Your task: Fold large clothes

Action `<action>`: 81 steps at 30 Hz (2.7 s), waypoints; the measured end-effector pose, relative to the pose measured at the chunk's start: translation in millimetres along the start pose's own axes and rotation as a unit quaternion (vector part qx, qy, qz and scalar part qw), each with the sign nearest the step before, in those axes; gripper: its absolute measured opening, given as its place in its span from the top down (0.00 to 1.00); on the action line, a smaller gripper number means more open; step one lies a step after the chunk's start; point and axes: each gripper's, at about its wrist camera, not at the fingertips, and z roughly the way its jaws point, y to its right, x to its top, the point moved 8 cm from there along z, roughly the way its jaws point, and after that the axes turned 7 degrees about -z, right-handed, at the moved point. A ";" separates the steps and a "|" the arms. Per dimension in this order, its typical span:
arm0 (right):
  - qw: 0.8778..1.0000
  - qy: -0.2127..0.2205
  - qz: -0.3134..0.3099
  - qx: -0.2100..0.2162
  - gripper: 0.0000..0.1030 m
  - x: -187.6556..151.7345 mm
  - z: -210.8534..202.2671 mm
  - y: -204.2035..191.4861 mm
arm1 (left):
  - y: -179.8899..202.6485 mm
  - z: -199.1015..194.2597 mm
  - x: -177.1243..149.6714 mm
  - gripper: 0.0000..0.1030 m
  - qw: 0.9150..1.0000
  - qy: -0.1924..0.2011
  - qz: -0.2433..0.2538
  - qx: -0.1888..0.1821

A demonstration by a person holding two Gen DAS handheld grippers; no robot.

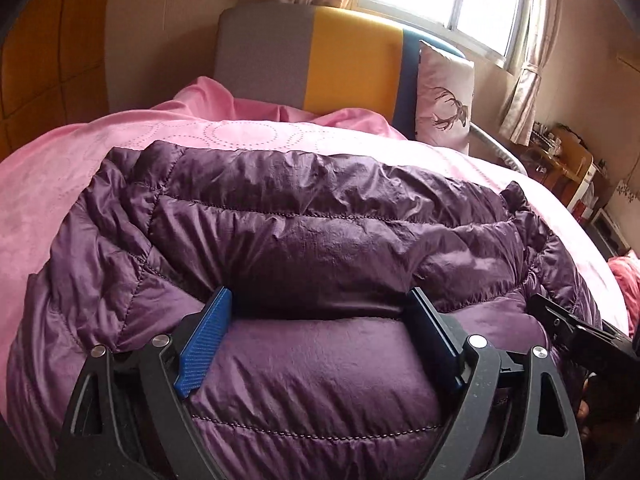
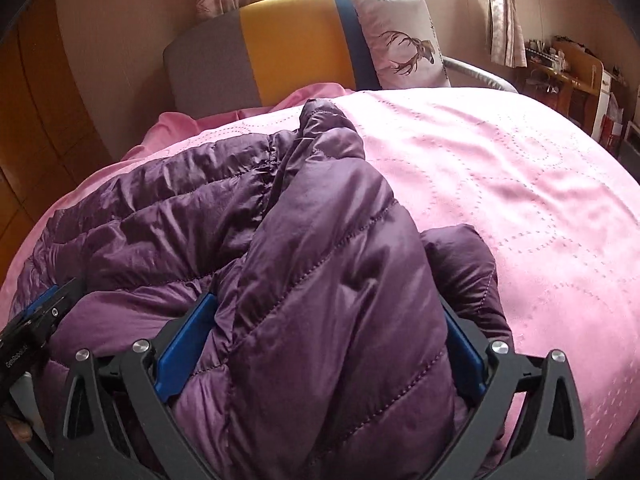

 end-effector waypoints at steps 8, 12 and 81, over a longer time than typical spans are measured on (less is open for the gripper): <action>1.000 0.013 0.000 -0.003 0.02 -4.5 -1.7 0.6 | 2.3 -7.0 4.8 0.16 1.000 -0.003 -0.011 0.009; 1.000 0.011 0.002 -0.003 0.02 -4.1 -3.1 -0.3 | 6.1 -17.7 13.2 0.16 1.000 -0.001 -0.017 0.003; 0.974 -0.078 0.164 0.134 0.02 -24.7 -51.7 49.3 | -4.1 -56.0 10.7 0.16 1.000 -0.006 0.024 -0.009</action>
